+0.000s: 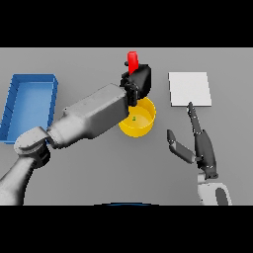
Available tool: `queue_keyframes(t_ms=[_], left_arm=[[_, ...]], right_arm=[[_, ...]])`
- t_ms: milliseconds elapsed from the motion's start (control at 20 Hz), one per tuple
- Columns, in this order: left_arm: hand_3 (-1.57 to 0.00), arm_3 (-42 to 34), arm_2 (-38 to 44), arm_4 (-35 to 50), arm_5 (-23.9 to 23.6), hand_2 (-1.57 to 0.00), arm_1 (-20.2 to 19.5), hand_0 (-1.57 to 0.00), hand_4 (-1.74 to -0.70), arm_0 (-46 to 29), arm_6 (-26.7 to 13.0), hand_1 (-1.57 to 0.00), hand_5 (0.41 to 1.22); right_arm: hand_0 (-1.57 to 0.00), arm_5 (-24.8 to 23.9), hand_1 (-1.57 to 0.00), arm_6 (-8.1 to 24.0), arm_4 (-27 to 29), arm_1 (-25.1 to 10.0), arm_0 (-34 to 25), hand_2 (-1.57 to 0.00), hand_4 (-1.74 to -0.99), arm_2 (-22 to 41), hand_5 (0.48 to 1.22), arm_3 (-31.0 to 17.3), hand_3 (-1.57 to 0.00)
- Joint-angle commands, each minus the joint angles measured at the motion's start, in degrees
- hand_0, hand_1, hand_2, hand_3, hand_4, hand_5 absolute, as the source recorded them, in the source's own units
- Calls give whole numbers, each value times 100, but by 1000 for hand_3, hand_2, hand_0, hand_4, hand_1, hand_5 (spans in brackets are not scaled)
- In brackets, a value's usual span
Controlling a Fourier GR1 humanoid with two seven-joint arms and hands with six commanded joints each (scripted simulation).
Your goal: Pick up the red beaker and tilt it to pour out 1 green nut into yellow bowl. Pick up the yellow bowl and place it on the metallic measuring scale.
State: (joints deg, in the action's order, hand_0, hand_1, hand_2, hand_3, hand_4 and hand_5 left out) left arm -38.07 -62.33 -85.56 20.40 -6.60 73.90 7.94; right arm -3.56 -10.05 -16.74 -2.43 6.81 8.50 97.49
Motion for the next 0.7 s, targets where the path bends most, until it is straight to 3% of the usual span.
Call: queue_keyframes(t_ms=[0,150,350,450,550,650], left_arm=[[-1571,26,-18,-28,-8,-1571,-1,-1571,-1728,50,43,-1571,1221],[-1571,236,233,92,-350,-1571,-152,-1571,-1726,353,305,-1571,1221],[-1571,561,770,328,-374,-1571,-338,-1571,-1728,914,314,-1571,1221],[-1023,749,1178,550,-368,-1571,-527,-1571,-1733,1148,204,-1571,1221],[-1220,1083,1700,899,-536,-1571,-648,-1571,-1727,1359,238,-1571,1221],[-1346,1456,2354,1341,-439,-1571,-813,-1571,-1731,1522,-109,-1571,1221]], right_arm=[[1,-7,1,38,-5,-31,2,1,-1041,-22,683,36,1],[1,-17,1,134,-34,24,-34,1,-1035,18,684,-20,1],[1,-77,1,83,-114,-41,-124,1,-1023,-21,682,-117,1],[1,-62,1,50,-90,-23,-101,1,-1028,-7,680,-115,1],[1,-26,1,76,-22,11,-53,1,-1009,7,676,-34,1],[1,-88,1,39,-102,32,-87,1,-996,31,681,-84,1]])
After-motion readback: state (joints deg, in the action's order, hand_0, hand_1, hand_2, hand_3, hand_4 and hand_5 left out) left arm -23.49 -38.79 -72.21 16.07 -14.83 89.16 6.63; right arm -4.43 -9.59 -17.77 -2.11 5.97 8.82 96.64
